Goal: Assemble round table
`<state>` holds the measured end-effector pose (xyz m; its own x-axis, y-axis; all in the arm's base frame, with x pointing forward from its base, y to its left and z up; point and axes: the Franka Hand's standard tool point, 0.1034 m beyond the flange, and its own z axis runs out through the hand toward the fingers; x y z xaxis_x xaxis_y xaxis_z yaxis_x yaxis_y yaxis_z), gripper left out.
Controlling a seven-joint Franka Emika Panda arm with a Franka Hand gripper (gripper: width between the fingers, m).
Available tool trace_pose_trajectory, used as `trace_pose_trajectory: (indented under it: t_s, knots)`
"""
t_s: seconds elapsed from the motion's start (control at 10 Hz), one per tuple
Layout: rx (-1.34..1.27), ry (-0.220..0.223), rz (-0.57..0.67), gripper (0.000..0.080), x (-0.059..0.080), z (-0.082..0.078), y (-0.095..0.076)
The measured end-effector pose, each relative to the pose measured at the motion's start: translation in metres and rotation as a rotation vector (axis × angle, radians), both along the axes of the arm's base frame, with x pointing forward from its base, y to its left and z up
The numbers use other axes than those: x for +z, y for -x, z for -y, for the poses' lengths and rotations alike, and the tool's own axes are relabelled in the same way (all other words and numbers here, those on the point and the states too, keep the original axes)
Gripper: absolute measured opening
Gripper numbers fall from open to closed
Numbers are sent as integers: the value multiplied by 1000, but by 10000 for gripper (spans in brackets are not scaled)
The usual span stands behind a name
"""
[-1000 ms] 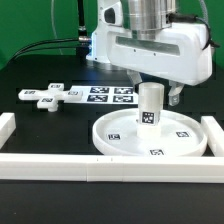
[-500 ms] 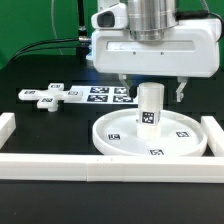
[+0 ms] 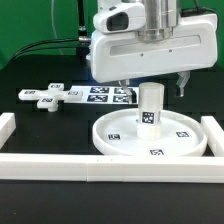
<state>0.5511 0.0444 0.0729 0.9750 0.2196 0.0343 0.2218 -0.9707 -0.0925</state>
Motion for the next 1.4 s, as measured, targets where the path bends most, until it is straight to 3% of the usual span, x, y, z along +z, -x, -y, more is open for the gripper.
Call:
trace_pose_trajectory:
  t_s: [0.2, 0.8, 1.3, 1.4]
  knots:
    - [139, 3, 14, 649, 0, 2, 0]
    - [776, 87, 31, 649, 1, 3, -1]
    - [958, 102, 36, 649, 1, 1, -2]
    - [958, 102, 35, 543, 1, 1, -2]
